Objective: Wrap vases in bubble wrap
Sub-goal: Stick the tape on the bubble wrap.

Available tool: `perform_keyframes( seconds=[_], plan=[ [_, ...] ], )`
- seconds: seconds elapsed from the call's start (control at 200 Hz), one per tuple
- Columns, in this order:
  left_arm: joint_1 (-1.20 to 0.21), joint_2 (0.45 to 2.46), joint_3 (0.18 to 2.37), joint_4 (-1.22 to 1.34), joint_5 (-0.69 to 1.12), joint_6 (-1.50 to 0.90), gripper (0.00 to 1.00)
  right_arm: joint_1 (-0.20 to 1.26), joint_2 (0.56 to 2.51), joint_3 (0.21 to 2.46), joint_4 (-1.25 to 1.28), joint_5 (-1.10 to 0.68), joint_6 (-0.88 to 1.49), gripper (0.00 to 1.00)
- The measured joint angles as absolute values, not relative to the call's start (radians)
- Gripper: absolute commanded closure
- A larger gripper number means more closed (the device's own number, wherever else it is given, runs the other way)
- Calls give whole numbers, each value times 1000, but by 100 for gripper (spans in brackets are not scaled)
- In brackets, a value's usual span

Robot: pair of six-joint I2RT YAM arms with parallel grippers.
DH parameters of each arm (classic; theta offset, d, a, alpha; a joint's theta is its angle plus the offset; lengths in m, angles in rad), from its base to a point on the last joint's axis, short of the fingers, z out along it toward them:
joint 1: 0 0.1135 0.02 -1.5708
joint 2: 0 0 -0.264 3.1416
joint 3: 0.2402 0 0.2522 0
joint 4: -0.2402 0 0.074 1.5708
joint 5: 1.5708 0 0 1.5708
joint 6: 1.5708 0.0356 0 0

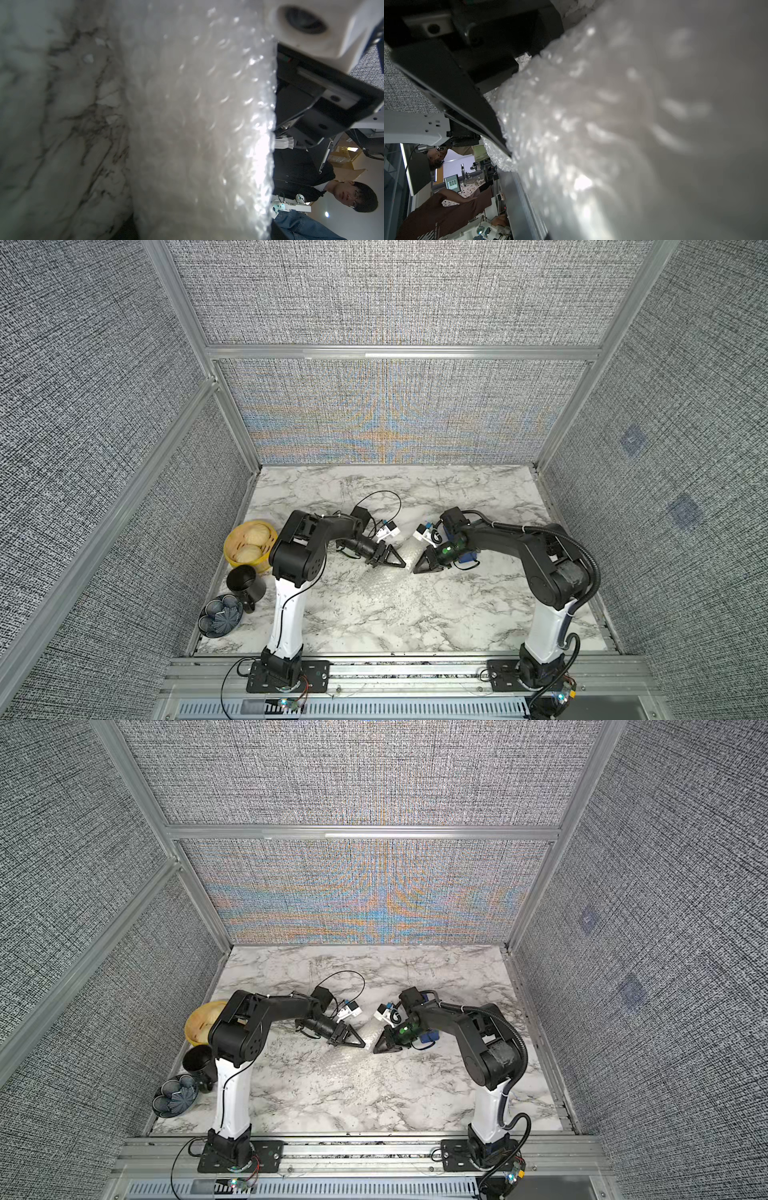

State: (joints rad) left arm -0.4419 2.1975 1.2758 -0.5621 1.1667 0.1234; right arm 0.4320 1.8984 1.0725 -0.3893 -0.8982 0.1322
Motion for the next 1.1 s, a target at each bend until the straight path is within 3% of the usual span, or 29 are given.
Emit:
perform_keyframes(
  seconds=[0.135, 0.29, 0.771, 0.966, 1.101],
  plan=[
    [-442, 2196, 1274, -559, 1166, 123, 40, 408, 1887, 1039, -336, -898, 194, 100],
    [-442, 2195, 1274, -558, 1166, 123, 40, 407, 1882, 1036, -325, -907, 223, 81],
    [-442, 2194, 1273, -558, 1165, 123, 40, 405, 1842, 958, -286, -945, 252, 61],
    [-442, 2190, 1271, -554, 1165, 120, 40, 406, 1856, 973, -243, -904, 334, 57],
    [-442, 2188, 1269, -551, 1165, 122, 40, 407, 1846, 976, -232, -842, 390, 47]
  ],
)
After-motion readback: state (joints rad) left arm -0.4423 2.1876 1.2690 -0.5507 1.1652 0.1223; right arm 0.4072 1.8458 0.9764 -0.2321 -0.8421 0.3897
